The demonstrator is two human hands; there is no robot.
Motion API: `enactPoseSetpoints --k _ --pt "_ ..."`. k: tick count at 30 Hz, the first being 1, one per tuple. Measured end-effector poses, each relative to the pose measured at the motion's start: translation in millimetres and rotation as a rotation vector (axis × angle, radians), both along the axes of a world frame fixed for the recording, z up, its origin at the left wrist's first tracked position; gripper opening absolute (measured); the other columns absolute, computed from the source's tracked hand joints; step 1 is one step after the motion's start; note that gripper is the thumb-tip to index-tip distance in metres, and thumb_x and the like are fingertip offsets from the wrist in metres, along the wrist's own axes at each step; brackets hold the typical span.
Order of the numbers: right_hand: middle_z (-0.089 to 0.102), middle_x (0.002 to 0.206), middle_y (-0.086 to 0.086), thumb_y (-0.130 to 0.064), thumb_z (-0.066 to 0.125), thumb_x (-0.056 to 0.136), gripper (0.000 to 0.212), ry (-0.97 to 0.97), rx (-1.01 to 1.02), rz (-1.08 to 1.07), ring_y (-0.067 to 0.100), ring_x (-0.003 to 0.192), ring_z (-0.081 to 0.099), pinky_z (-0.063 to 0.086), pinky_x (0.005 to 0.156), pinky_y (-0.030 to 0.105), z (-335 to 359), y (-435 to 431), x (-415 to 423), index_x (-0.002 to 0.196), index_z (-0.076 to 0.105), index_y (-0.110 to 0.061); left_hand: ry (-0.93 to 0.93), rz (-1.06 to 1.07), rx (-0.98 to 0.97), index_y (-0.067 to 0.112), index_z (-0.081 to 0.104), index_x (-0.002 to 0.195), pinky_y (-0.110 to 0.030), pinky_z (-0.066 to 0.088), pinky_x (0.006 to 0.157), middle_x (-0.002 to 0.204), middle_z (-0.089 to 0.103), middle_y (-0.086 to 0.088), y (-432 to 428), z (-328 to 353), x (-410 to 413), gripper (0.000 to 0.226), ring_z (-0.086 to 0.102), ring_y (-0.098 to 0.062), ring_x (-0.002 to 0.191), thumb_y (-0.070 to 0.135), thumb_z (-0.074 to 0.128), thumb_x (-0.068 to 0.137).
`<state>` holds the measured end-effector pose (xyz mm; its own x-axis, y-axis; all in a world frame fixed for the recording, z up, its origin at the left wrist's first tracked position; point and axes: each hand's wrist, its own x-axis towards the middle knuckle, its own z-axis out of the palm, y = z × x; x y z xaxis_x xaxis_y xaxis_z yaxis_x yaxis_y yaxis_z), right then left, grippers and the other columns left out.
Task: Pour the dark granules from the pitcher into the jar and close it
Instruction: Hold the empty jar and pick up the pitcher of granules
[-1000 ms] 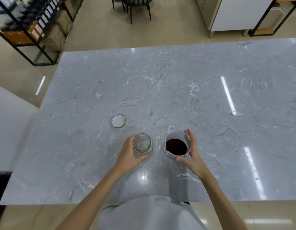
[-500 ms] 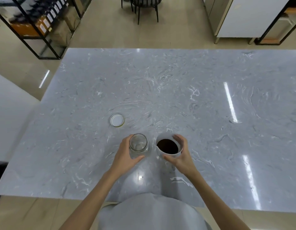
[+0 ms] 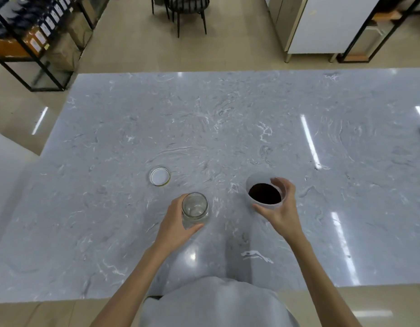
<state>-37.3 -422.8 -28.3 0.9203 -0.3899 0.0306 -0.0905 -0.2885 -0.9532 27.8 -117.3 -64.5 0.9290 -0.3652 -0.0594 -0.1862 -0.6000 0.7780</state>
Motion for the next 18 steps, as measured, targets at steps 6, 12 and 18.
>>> enactPoseSetpoints --k 6,12,18 --pt "0.047 0.143 -0.003 -0.030 0.091 0.066 0.090 -0.018 0.024 -0.027 0.010 0.135 0.044 0.037 0.110 0.023 -3 13 -6 0.136 0.033 -0.030 -0.001 -0.044 0.059 0.036 0.032 0.139 -0.028 0.044 0.092 0.136 0.042 0.015 3 3 10 0.095 0.051 -0.012 0.123 0.041 0.092 0.066" --pt "0.050 0.140 -0.011 -0.025 0.094 0.063 0.094 -0.038 0.052 -0.026 0.008 0.134 0.046 0.040 0.108 0.019 -4 30 -5 0.139 0.038 -0.032 0.065 -0.116 0.065 0.023 0.038 0.136 -0.037 0.048 0.095 0.130 0.041 0.004 1 8 27 0.099 0.052 -0.016 0.117 0.038 0.096 0.057" --pt "0.052 0.137 -0.012 -0.025 0.095 0.061 0.091 -0.026 0.066 -0.010 0.010 0.132 0.049 0.040 0.107 0.020 -6 45 0 0.135 0.042 -0.033 0.115 -0.150 0.005 0.021 0.038 0.136 -0.031 0.045 0.098 0.129 0.046 0.001 1 6 29 0.097 0.050 -0.015 0.117 0.032 0.096 0.060"
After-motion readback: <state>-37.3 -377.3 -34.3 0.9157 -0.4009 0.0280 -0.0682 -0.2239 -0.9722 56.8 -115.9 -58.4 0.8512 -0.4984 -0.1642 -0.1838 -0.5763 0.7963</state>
